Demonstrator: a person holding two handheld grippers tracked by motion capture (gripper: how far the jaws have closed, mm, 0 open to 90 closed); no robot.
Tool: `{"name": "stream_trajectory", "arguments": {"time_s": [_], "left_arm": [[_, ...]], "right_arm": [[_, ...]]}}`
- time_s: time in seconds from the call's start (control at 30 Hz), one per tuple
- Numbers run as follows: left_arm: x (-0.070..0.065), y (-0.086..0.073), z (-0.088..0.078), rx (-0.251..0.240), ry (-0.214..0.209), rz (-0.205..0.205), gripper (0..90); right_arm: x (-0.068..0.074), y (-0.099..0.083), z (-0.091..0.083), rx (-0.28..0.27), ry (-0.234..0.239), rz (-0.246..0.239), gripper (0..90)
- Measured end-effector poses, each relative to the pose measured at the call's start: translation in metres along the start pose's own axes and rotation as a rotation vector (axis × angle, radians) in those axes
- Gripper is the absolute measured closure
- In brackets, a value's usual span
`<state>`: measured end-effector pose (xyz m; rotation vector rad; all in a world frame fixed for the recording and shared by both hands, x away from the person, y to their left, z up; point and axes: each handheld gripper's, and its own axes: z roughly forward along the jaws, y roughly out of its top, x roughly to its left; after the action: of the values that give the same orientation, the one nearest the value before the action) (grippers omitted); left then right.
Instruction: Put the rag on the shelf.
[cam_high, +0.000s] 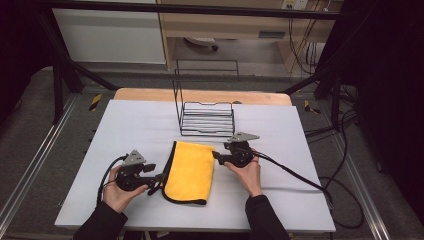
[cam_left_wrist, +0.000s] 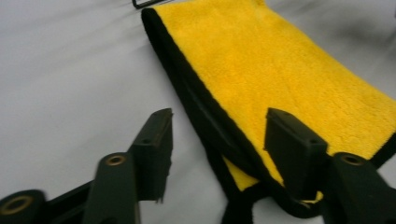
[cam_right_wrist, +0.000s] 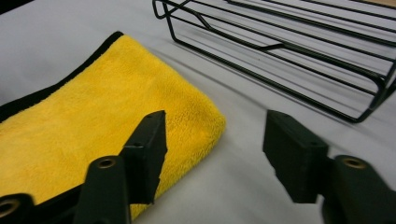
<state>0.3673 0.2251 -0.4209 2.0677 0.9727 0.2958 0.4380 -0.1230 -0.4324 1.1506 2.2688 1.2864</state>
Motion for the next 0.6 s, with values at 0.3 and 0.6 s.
{"name": "stream_trajectory", "arguments": {"time_s": [0.3, 0.6], "left_arm": [[0.022, 0.027, 0.022, 0.048, 0.044, -0.006, 20.7], [0.032, 0.063, 0.054, 0.067, 0.090, 0.007, 18.5]], "right_arm": [[-0.005, -0.012, -0.022, 0.030, 0.020, 0.031, 12.0], [-0.005, -0.022, -0.035, 0.044, 0.011, 0.040, 4.7]]}}
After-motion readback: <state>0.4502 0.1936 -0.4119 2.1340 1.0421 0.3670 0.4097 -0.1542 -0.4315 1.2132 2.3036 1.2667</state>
